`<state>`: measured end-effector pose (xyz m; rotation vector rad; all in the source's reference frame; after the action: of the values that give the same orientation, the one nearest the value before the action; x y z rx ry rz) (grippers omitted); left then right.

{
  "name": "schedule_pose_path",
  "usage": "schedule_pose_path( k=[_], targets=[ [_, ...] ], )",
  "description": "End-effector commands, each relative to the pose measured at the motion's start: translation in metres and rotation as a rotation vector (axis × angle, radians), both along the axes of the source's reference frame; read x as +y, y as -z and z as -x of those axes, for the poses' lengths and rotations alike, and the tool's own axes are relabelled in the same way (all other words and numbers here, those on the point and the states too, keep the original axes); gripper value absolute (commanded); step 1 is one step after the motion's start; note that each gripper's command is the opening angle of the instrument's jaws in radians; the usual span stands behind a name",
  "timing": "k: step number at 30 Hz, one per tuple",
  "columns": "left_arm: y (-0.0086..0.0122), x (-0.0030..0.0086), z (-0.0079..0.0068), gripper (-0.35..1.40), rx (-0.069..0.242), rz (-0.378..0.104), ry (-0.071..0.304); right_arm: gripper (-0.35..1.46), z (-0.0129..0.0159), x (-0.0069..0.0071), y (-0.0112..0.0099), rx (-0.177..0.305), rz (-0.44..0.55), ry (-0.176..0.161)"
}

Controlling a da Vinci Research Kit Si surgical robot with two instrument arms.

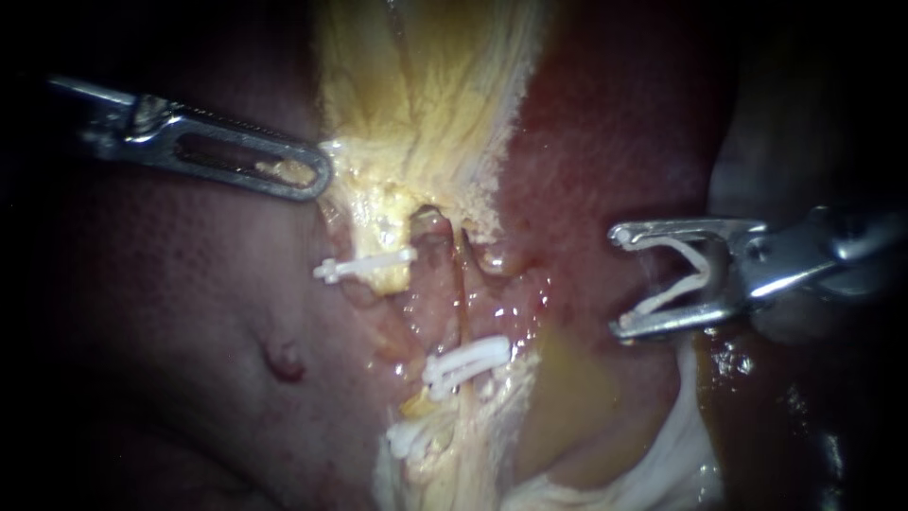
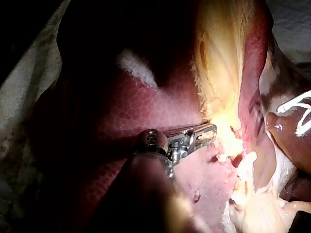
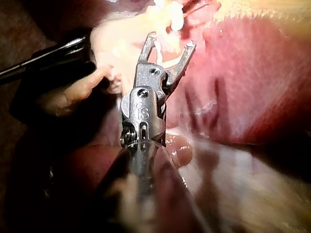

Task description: Clipping third clip right tube

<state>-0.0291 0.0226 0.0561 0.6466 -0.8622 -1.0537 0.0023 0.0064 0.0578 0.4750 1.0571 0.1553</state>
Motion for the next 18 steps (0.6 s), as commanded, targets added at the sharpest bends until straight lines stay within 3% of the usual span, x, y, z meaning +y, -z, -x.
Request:
schedule_pose_path(
  k=[1,9,14,18],
  targets=[
    [-0.0001,0.0,0.0,-0.35,0.0,0.0,0.0,0.5,-0.0007,-0.0001,-0.0002,0.003,-0.019,-0.001],
    [-0.0002,-0.0002,0.0001,-0.35,0.001,0.001,0.001,0.5,-0.0054,-0.0001,-0.0029,0.0,-0.144,-0.056],
    [-0.0002,-0.0002,0.0002,-0.35,0.002,0.002,0.001,0.5,-0.0073,0.0006,-0.0058,0.013,-0.22,-0.099],
    [-0.0002,-0.0002,0.0002,-0.35,0.002,0.002,0.002,0.5,-0.0081,0.0014,-0.0081,0.022,-0.268,-0.113]
  ],
)
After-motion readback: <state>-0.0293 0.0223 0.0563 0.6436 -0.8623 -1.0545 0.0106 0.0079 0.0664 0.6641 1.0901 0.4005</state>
